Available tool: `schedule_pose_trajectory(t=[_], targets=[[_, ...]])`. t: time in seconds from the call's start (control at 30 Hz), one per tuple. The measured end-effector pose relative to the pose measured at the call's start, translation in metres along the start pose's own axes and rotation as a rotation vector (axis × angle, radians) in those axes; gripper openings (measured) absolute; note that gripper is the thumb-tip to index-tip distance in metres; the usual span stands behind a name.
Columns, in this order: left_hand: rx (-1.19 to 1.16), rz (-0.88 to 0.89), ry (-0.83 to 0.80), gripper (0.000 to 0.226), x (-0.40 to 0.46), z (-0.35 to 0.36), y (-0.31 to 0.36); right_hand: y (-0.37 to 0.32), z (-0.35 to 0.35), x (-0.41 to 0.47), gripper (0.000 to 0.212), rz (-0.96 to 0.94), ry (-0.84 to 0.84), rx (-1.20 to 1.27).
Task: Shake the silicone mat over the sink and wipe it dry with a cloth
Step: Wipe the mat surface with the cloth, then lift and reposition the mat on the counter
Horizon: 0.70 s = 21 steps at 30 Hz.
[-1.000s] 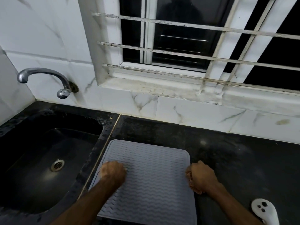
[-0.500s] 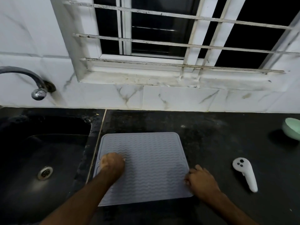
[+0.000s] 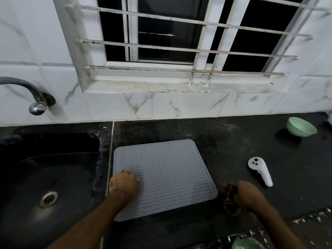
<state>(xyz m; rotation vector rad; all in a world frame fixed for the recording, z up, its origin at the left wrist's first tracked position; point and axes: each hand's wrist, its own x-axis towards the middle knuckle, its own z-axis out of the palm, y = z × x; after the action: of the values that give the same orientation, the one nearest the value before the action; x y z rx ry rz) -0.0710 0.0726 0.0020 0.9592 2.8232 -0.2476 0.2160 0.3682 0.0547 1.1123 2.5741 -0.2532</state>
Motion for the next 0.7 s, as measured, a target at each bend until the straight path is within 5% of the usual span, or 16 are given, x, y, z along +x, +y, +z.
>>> schedule_pose_trajectory(t=[0.17,0.4,0.57,0.7], targets=[[-0.008,0.002,-0.019,0.048,0.004,0.003,-0.001,-0.008,0.012,0.002,0.013,0.116,0.051,-0.058],[-0.081,-0.03,-0.013,0.047,0.021,-0.008,-0.019,-0.011,0.009,0.014,0.032,0.083,-0.111,0.01],[-0.23,-0.133,0.037,0.039,0.024,-0.017,-0.034,-0.033,-0.014,0.05,0.042,0.043,-0.054,0.269],[-0.418,-0.307,-0.085,0.041,0.031,-0.016,-0.046,-0.066,-0.011,0.086,0.005,0.04,0.025,0.433]])
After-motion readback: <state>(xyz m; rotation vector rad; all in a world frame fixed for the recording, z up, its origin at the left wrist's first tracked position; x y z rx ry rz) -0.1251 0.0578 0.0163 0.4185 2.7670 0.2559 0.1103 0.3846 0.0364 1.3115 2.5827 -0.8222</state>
